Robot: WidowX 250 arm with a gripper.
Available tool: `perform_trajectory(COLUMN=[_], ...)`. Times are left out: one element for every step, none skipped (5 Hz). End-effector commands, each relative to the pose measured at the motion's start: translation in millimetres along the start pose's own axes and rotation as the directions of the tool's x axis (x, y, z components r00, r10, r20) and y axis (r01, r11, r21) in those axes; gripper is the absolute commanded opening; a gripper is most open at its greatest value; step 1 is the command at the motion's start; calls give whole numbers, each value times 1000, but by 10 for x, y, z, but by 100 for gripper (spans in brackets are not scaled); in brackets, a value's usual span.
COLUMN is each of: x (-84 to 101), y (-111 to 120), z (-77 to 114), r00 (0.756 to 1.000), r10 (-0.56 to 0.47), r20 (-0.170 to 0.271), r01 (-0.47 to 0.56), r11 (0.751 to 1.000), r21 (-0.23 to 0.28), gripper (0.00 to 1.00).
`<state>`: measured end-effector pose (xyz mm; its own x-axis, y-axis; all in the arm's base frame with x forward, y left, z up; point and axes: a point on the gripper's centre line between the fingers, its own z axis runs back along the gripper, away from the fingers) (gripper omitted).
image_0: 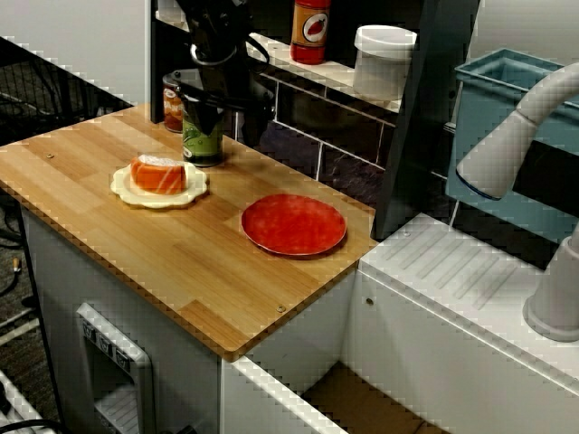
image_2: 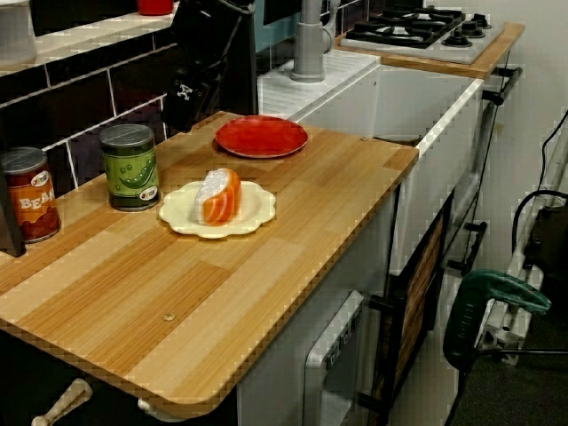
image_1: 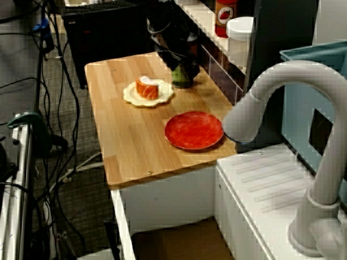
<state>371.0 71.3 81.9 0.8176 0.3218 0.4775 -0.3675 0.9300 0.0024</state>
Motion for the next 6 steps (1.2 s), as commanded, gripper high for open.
perform_trajectory(x=[128,114,97,93,102,107], y=[62,67,59,53,59,65], z=[-2,-111,-195,-255,-276,-264], r00=[998,999,999,998,998,997], r10=[17,33,40,49,64,74], r20=[58,38,32,25,24,19], r01=[-14,-31,-39,-49,-64,-74], r11=[999,999,999,999,998,997], r21=[-52,-35,-15,4,20,24], gripper=[100,100,100,100,100,100])
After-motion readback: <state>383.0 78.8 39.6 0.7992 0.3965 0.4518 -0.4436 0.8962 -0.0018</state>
